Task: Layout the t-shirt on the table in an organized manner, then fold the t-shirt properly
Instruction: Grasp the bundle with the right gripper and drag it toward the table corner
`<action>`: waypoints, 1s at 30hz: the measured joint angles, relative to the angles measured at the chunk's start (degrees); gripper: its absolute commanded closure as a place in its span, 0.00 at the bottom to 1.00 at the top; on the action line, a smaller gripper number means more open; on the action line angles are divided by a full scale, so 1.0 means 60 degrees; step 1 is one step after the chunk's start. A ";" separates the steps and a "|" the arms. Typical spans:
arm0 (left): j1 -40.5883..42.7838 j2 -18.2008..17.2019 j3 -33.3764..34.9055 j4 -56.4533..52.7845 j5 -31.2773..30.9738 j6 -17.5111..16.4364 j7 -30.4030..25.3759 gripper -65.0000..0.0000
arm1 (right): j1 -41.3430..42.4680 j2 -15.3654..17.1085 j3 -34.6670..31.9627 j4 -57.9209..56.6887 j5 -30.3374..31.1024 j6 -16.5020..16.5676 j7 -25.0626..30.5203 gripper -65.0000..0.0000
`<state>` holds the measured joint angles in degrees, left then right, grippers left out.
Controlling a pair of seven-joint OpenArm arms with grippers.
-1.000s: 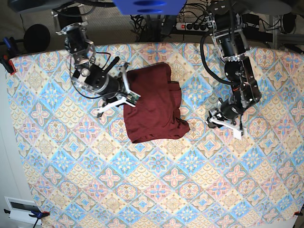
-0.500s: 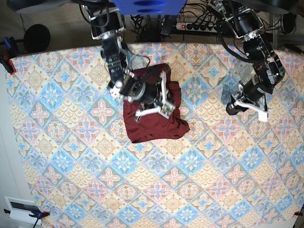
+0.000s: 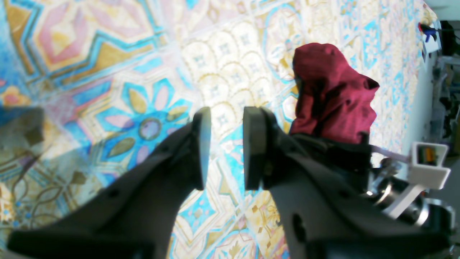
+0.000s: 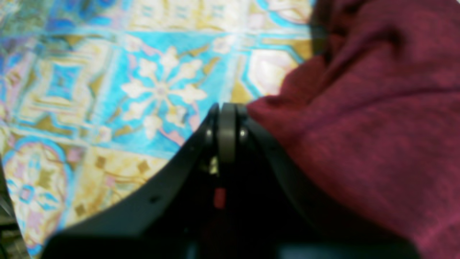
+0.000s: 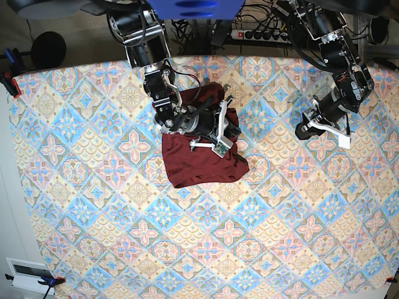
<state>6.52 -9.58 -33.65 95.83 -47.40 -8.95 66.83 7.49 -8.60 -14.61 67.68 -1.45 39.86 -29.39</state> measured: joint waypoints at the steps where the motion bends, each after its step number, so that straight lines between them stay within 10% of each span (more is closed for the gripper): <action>1: 0.0004 0.0000 0.0000 0.0000 -0.0004 -0.0004 0.0004 0.78 | 0.0007 0.0000 0.0000 -0.0069 0.0000 0.0004 0.0011 1.00; 13: 0.0007 0.0007 0.0000 0.0004 0.0000 -0.0007 0.0011 0.78 | -0.0423 -0.0208 0.2809 -0.0153 0.0499 0.0415 0.0219 1.00; 30: 0.0004 0.0007 0.0000 0.0004 -0.0423 -0.0007 0.0004 0.78 | -0.0277 0.2586 0.3763 -0.0095 0.0911 0.0412 0.0980 1.00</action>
<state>6.55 -9.54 -33.65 95.85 -49.93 -8.99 66.85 5.82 6.92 7.97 67.11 4.01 42.33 -23.51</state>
